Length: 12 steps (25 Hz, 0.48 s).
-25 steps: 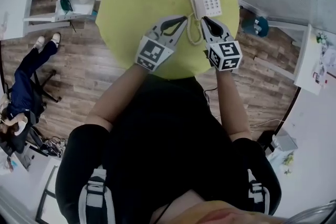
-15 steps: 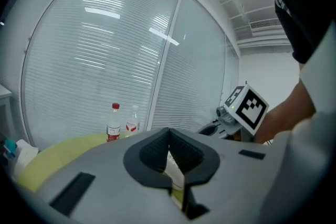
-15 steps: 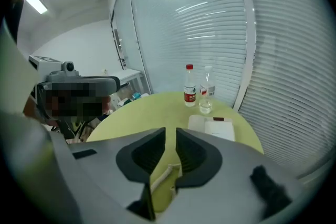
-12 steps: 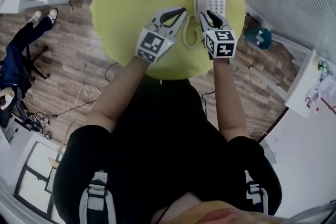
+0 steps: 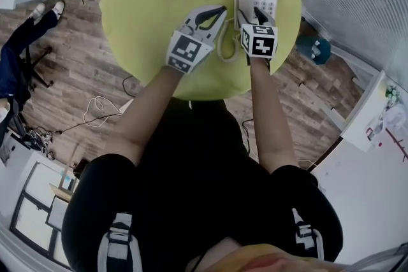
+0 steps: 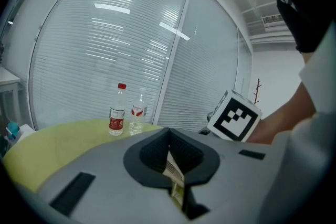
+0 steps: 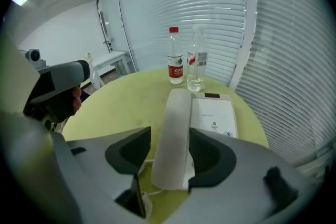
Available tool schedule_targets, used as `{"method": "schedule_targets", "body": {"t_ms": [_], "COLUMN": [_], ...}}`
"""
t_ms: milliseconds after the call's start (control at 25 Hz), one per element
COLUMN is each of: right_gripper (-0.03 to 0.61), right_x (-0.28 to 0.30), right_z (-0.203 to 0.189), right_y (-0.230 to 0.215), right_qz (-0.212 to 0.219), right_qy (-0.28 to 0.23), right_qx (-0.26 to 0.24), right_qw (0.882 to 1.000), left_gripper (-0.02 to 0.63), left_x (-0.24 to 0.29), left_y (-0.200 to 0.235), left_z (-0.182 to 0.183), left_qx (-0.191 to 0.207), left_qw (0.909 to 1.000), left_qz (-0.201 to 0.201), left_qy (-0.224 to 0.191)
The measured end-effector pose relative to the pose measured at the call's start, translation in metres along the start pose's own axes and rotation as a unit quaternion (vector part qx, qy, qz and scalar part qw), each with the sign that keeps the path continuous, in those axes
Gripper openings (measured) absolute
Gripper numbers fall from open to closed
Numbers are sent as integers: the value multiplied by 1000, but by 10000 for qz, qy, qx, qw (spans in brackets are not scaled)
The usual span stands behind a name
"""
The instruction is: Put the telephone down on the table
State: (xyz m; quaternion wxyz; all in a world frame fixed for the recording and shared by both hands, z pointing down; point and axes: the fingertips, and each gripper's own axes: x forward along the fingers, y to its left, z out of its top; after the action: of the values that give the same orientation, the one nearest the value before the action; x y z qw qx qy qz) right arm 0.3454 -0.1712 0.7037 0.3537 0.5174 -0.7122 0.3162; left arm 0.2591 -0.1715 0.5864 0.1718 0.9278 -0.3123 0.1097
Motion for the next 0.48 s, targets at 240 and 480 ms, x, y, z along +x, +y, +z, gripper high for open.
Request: {"method": "schedule_targets", "body": {"t_ms": [240, 480], "right_gripper": [247, 249], "right_x": [26, 41], "right_z": [-5, -9], "right_y": [-7, -8], "right_qz": [-224, -255], "right_qy": [179, 284], "right_qx": [36, 115], "right_qw": [9996, 9992], "left_gripper": [11, 11], "left_x": [8, 7], "left_y": [6, 14], "left_z": [-12, -19], "left_qx": [-96, -191], "left_qw": [9999, 9997], "left_qz": [50, 128], "left_qy": [13, 29]}}
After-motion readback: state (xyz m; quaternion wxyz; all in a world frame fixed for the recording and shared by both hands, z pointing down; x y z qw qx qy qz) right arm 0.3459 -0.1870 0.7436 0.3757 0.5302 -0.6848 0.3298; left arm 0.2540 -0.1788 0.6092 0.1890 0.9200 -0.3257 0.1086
